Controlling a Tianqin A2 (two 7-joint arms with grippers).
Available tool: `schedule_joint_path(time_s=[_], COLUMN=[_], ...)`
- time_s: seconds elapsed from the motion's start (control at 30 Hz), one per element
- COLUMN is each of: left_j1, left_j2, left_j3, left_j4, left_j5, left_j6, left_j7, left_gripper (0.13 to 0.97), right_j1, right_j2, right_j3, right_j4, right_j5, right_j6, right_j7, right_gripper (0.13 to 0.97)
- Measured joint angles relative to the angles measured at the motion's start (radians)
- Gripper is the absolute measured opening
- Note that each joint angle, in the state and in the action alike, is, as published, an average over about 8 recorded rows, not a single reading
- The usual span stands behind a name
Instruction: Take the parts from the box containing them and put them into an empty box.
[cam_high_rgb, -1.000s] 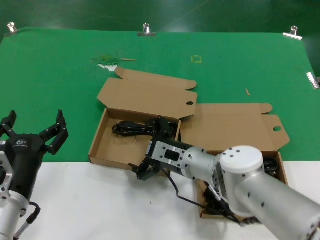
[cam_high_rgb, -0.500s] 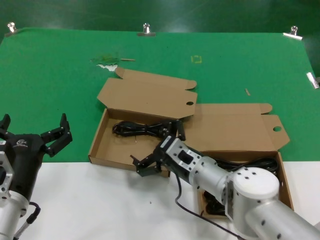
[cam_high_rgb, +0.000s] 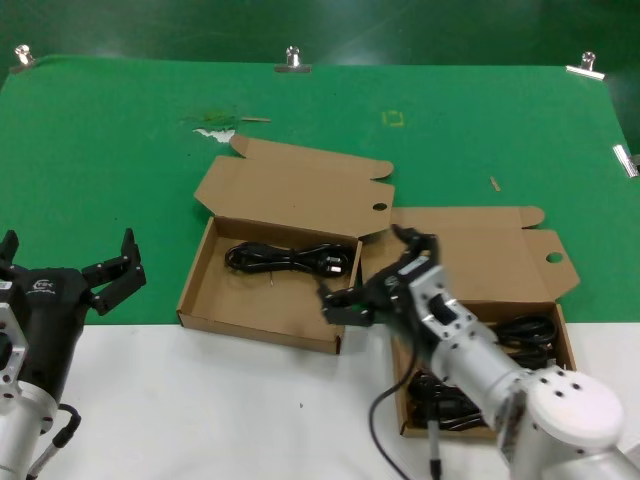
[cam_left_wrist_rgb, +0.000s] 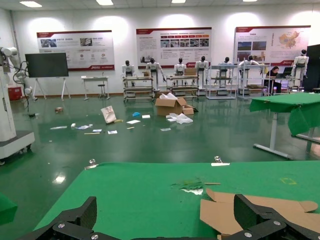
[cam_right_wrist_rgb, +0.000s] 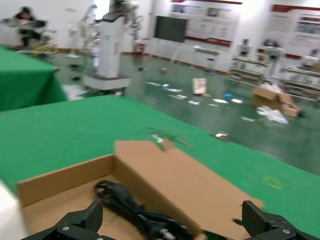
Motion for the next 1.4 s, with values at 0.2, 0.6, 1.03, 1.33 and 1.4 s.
schedule_joint_path(time_s=[0.2,0.6,1.03,1.33,1.4], left_j1=[0.000,0.000,0.000,0.000,0.000], left_j2=[0.000,0.000,0.000,0.000,0.000], left_j3=[0.000,0.000,0.000,0.000,0.000], left_j4=[0.000,0.000,0.000,0.000,0.000], left_j5=[0.000,0.000,0.000,0.000,0.000], left_j6=[0.000,0.000,0.000,0.000,0.000], left_j7=[0.000,0.000,0.000,0.000,0.000], left_gripper=[0.965,0.966,0.966,0.966,0.966], right_j1=[-0.087,-0.260,-0.350,-0.350,-0.350], right_j2=[0.024,0.072,0.097,0.097,0.097], right_j3=[0.092,0.276,0.372,0.372,0.372], right_j4=[0.118,0.353,0.475,0.476,0.476], right_j5=[-0.041,-0.121,-0.163,-0.164,-0.164], right_j6=[0.035,0.106,0.143,0.143,0.143], right_j7=[0.089,0.264,0.356,0.356,0.356], right_gripper=[0.966,0.966,0.966,0.966,0.966])
